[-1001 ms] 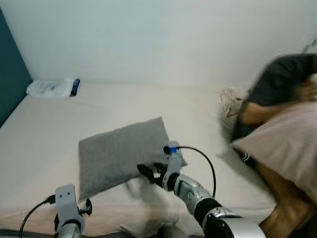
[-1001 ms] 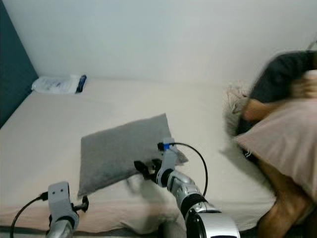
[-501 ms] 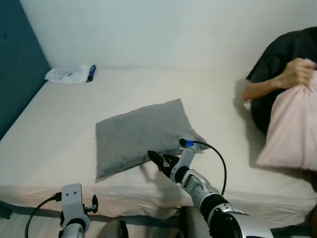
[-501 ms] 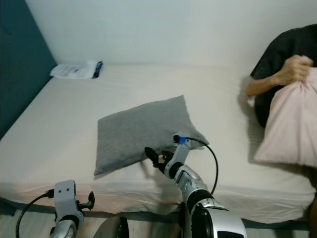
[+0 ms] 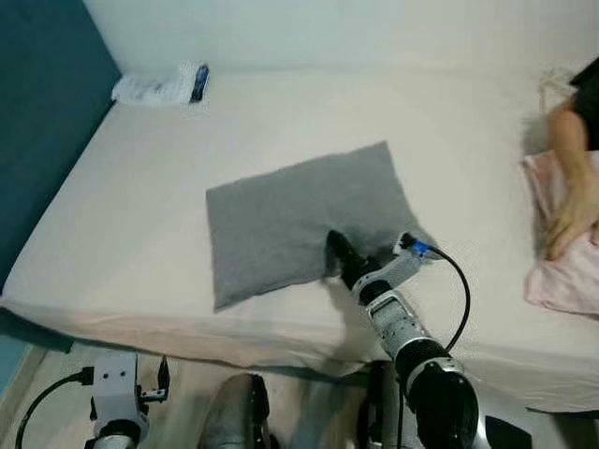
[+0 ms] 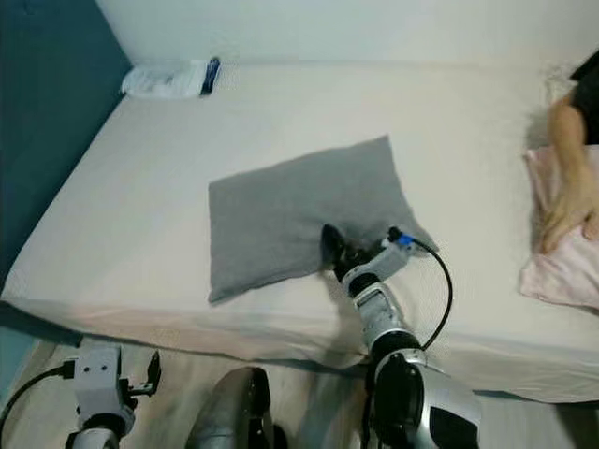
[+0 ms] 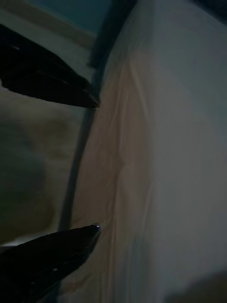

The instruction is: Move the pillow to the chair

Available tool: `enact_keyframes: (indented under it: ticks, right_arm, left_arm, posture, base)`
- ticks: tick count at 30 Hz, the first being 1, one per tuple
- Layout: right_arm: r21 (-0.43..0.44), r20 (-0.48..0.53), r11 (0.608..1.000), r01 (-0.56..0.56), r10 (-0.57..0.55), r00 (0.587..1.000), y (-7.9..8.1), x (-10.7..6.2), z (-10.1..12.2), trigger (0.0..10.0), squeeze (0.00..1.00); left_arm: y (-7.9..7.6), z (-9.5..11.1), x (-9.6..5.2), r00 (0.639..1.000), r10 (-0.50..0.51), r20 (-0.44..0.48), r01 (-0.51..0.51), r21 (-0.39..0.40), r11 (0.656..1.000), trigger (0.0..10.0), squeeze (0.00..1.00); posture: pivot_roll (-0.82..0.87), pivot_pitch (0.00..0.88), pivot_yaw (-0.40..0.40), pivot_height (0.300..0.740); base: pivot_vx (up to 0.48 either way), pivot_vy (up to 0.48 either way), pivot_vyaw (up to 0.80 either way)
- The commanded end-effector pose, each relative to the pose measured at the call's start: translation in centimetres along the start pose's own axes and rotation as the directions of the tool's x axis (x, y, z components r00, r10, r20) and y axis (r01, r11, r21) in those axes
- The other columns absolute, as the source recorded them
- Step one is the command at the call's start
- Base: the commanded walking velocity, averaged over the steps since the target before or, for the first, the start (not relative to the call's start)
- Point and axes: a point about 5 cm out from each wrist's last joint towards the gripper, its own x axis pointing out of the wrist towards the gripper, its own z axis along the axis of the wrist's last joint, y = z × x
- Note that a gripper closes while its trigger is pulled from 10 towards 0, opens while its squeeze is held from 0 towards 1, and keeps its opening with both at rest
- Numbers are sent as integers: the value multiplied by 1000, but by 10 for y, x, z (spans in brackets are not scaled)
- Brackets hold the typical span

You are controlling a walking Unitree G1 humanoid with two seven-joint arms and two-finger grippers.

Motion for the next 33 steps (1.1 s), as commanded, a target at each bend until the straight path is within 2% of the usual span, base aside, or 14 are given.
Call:
enact_keyframes:
  ticks: [1,2,4,6,10,11,12,13,16,24,33]
  right_arm:
    - [62,16,994,89,-90,996,-12,-5,2,10000,0]
    - [57,19,994,97,-98,995,-12,-4,4,10000,0]
    - [-4,10,991,131,-131,991,-11,-2,8,10000,0]
    - [-18,8,990,137,-137,991,-11,-2,9,10000,0]
    - [-126,-23,982,142,-146,989,-4,3,10,10000,0]
    - [-125,-25,982,142,-146,989,-3,4,10,1725,0]
    - [-125,-25,982,142,-146,989,-3,4,10,1725,0]
    - [-179,-45,970,163,-174,984,-3,5,9,0,0]
    - [-228,-60,958,174,-192,980,-2,6,7,0,0]
    - [-274,-82,959,77,-103,991,16,14,6,0,0]
    - [-309,-117,951,-9,-29,993,25,16,-1,0,0]
  left_arm:
    - [5,-2,-8,1000,-17,-12,18,38,999,10000,0]
    - [4,0,-10,1000,-23,-5,24,42,999,10000,0]
    - [0,4,-13,999,-42,10,41,44,998,10000,0]
    - [-1,4,-14,999,-47,13,46,45,998,10000,0]
    - [-6,9,-18,997,-74,18,73,58,996,10000,0]
    - [-7,10,-18,997,-76,18,75,57,996,10000,0]
    - [-7,10,-18,997,-76,18,75,57,996,10000,0]
    - [-7,12,-18,997,-78,20,76,57,995,10000,0]
    - [-8,18,-18,996,-82,22,81,59,995,10000,0]
    - [-8,24,-17,997,-76,29,74,60,995,10000,0]
    - [-13,30,-9,997,-73,34,71,48,996,10000,0]
  posture:
    - [228,372,103,610]
    - [229,374,104,610]
    - [235,388,111,610]
    - [235,390,111,610]
    - [234,397,116,610]
    - [231,400,116,610]
    - [231,400,116,610]
    - [231,401,114,610]
    - [233,401,115,610]
    - [221,388,104,610]
    - [207,357,91,610]
  base:
    - [0,0,0]
    - [0,0,0]
    - [0,0,0]
    - [0,0,0]
    - [0,0,0]
    - [0,0,0]
    - [0,0,0]
    - [0,0,0]
    - [0,0,0]
    - [0,0,0]
    - [0,0,0]
